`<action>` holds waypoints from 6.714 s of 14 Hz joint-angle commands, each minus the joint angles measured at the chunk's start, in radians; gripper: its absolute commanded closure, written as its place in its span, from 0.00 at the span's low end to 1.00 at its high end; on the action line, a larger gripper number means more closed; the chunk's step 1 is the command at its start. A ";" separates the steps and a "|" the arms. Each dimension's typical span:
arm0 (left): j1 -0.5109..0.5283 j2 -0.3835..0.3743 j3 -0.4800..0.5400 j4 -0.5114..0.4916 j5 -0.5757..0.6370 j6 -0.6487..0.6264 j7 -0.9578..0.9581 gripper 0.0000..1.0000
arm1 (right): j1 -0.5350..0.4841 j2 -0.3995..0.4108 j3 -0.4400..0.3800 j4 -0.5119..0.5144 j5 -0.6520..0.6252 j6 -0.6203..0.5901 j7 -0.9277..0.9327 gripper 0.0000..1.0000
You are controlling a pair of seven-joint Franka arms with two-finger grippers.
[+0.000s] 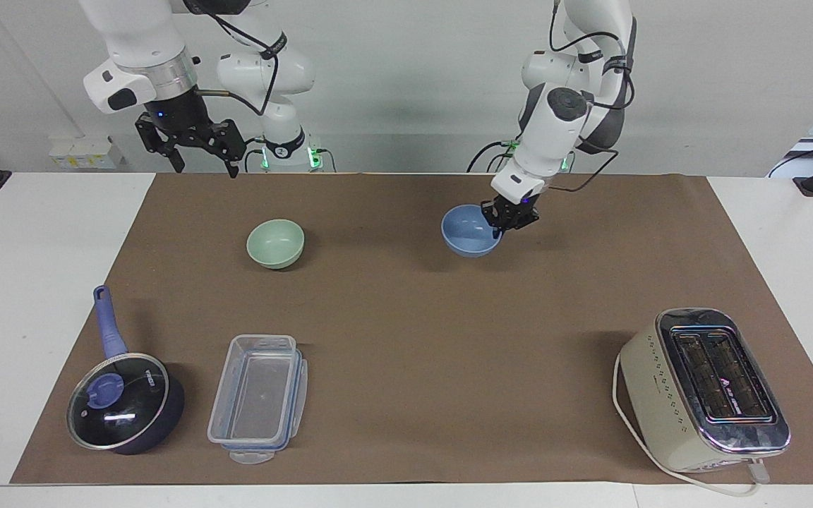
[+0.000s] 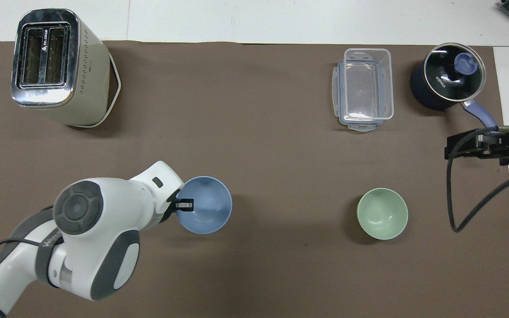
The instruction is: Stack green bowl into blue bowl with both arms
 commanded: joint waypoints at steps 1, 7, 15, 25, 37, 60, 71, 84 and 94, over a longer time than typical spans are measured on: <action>-0.105 0.012 0.017 -0.025 -0.013 0.083 -0.090 1.00 | -0.009 -0.001 -0.001 0.009 0.005 -0.005 -0.020 0.00; -0.239 0.124 0.017 -0.071 -0.013 0.250 -0.165 1.00 | -0.009 -0.001 -0.001 0.009 0.005 -0.005 -0.022 0.00; -0.115 0.141 0.029 0.094 0.000 0.036 -0.139 0.00 | -0.009 -0.001 -0.001 0.009 0.005 -0.005 -0.020 0.00; 0.233 0.130 0.029 0.389 0.003 -0.310 0.180 0.00 | -0.018 -0.001 -0.003 0.008 0.005 -0.005 -0.024 0.00; 0.490 0.131 0.032 0.700 0.151 -0.602 0.421 0.00 | -0.020 -0.002 -0.003 0.002 0.006 -0.002 -0.027 0.00; 0.545 0.104 0.031 0.769 0.150 -0.854 0.415 0.00 | -0.145 -0.163 -0.007 -0.857 0.209 0.685 -0.350 0.00; 0.545 0.104 0.031 0.769 0.150 -0.854 0.415 0.00 | -0.171 -0.096 -0.007 -1.002 0.210 0.866 -0.488 0.00; 0.545 0.104 0.031 0.769 0.150 -0.854 0.415 0.00 | -0.147 -0.120 -0.003 -0.992 0.210 0.826 -0.550 1.00; 0.543 0.104 0.031 0.769 0.150 -0.855 0.415 0.00 | 0.161 -0.189 0.008 -0.884 0.230 0.673 -0.176 1.00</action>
